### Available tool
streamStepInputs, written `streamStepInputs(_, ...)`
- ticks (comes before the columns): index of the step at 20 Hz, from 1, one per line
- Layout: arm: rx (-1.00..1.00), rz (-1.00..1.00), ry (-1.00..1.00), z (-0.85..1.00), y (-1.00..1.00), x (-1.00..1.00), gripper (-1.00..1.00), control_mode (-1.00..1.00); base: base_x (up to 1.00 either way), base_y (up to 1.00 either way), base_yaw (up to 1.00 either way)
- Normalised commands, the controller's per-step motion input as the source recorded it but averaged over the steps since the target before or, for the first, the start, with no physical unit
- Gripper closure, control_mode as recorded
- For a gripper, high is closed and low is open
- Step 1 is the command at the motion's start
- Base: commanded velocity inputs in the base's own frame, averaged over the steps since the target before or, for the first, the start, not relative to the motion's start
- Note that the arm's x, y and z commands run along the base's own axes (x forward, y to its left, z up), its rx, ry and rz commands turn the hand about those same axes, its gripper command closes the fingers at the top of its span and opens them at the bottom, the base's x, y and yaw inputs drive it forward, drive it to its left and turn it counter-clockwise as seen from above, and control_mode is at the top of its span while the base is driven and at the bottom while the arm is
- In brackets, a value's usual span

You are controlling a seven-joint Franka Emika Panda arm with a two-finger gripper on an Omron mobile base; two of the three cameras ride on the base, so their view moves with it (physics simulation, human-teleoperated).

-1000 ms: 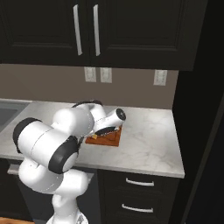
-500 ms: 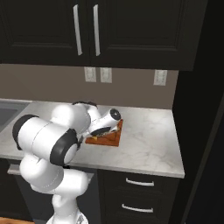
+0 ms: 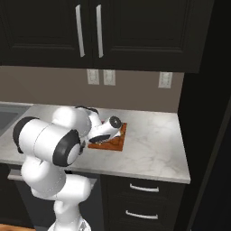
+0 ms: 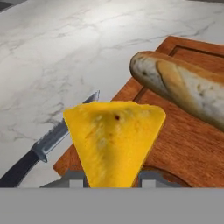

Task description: Retrieve the sausage and cheese from the fridge and place them on the cutting board on the counter.

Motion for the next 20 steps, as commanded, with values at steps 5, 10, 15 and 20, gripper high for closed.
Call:
streamStepInputs(5,0.00,-0.01,-0.07,-0.01,0.00,0.14,1.00,-1.00,0.00,0.00,0.00)
streamStepInputs(10,0.00,0.00,-0.03,-0.03,0.00,0.01,1.00,-1.00,0.00,0.00,0.00)
streamStepInputs(15,0.00,0.00,0.00,-0.05,0.00,0.00,-1.00,-1.00,0.00,0.00,0.00)
streamStepInputs(20,0.00,0.00,0.00,0.03,0.00,0.00,-1.00,-1.00,0.00,0.00,0.00)
